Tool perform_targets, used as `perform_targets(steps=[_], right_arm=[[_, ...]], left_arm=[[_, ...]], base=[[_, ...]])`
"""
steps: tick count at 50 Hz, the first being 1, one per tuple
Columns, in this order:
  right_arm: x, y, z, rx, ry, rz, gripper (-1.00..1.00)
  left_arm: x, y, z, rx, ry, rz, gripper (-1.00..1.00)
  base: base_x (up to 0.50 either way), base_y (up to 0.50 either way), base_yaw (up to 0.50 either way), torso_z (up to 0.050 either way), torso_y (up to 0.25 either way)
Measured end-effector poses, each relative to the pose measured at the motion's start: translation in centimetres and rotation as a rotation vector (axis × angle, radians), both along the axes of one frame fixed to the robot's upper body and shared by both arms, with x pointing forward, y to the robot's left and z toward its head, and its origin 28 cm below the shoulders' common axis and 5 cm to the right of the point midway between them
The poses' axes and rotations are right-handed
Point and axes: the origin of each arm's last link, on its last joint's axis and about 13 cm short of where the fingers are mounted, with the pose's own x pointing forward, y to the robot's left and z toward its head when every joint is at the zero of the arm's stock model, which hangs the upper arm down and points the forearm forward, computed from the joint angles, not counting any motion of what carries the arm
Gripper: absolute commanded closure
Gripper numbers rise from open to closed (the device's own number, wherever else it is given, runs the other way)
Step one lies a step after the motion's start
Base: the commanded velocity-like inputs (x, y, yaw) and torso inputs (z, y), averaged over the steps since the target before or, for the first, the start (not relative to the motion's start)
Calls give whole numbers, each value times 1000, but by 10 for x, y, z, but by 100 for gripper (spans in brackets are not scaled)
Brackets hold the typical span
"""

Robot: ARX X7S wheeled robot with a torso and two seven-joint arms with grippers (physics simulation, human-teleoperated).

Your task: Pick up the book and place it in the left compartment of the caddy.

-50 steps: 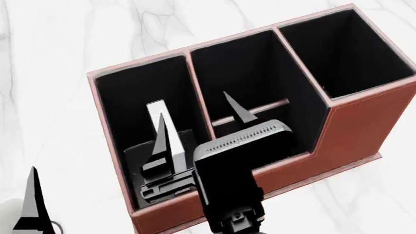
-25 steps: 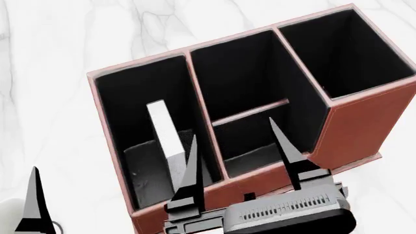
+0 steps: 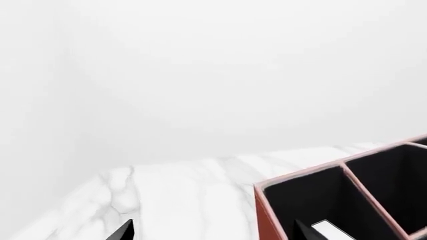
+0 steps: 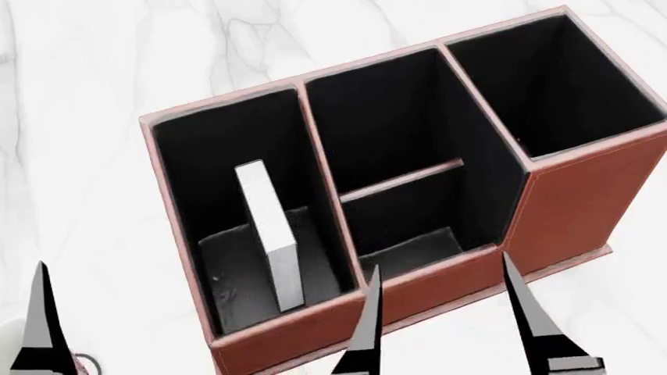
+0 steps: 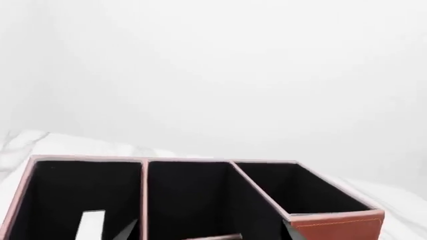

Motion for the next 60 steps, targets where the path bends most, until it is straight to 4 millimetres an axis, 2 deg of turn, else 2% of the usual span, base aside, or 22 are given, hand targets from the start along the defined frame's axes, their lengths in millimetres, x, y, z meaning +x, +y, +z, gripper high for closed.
perform_targets(steps=[18,60], right_arm=[[-9,-17,-2,33,6,-105,-100],[-31,-54,13,86,-55,-289,-100]], left_arm=[[-3,10,4,44,-25,44,-100],[-14,46,15,11,-55,222,-100]], base=[[0,0,0,0,0],[0,0,0,0,0]])
